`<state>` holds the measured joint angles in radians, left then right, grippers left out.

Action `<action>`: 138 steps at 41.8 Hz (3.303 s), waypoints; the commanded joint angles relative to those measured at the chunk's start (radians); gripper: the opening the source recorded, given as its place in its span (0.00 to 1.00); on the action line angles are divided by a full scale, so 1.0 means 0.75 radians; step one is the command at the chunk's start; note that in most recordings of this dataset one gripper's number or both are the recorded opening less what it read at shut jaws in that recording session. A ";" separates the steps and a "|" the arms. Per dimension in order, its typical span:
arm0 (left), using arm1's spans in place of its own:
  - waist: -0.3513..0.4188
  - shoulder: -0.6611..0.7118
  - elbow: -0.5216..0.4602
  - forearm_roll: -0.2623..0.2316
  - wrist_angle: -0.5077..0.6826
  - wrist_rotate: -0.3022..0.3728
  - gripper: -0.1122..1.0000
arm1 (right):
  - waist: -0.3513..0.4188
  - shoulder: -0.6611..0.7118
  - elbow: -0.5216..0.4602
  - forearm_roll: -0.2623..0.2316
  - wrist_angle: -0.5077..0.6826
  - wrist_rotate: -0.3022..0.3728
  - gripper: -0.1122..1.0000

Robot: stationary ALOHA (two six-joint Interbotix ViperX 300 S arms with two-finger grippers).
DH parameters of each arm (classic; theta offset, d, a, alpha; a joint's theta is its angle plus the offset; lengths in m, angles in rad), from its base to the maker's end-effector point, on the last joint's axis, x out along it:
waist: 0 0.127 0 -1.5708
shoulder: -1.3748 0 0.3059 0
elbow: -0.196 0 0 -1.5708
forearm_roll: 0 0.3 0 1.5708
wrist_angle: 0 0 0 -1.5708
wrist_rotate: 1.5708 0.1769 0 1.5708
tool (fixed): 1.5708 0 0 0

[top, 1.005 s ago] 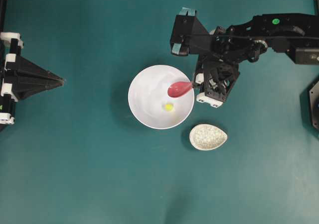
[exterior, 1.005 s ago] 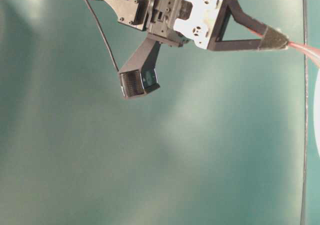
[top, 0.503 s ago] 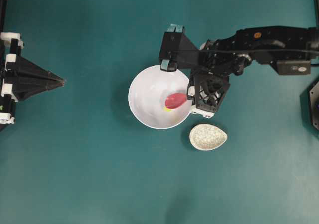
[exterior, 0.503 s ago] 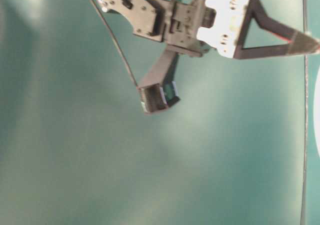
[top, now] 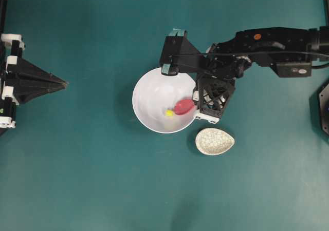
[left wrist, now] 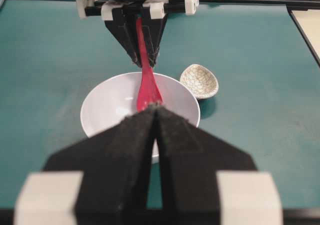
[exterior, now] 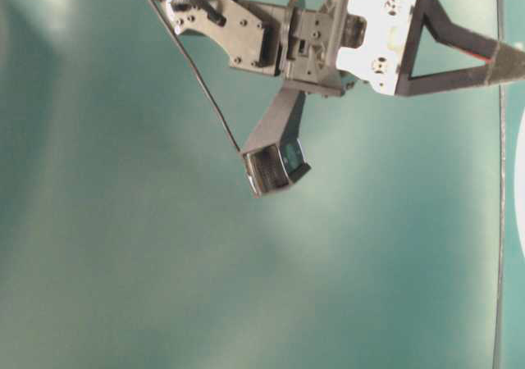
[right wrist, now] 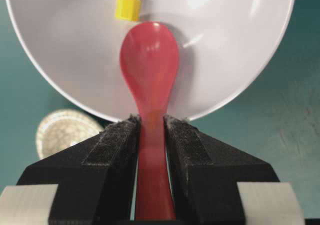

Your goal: Scoop the yellow hexagonal prism block from the bowl with a spoon using the right arm.

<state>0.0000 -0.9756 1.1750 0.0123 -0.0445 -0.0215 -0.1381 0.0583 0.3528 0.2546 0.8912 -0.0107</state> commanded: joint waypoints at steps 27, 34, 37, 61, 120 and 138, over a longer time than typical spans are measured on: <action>0.000 0.004 -0.025 0.002 -0.006 0.004 0.10 | 0.002 0.076 -0.082 -0.002 -0.049 -0.010 0.31; 0.002 0.004 -0.025 0.002 -0.006 0.002 0.10 | 0.000 0.082 -0.086 -0.002 -0.133 -0.018 0.31; 0.002 0.002 -0.025 0.002 -0.006 0.004 0.10 | 0.002 0.080 -0.086 -0.002 -0.172 -0.020 0.31; 0.000 0.002 -0.025 0.002 0.010 0.002 0.10 | 0.010 0.078 -0.084 0.002 -0.356 -0.029 0.31; 0.002 -0.025 -0.031 0.002 0.004 -0.010 0.10 | 0.045 -0.544 0.382 0.004 -0.943 -0.012 0.31; 0.002 -0.041 -0.033 0.002 0.004 0.004 0.10 | 0.045 -0.546 0.382 0.002 -0.945 -0.020 0.31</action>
<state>0.0000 -1.0124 1.1750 0.0107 -0.0337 -0.0199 -0.1058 -0.3313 0.6519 0.2562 0.1887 -0.0261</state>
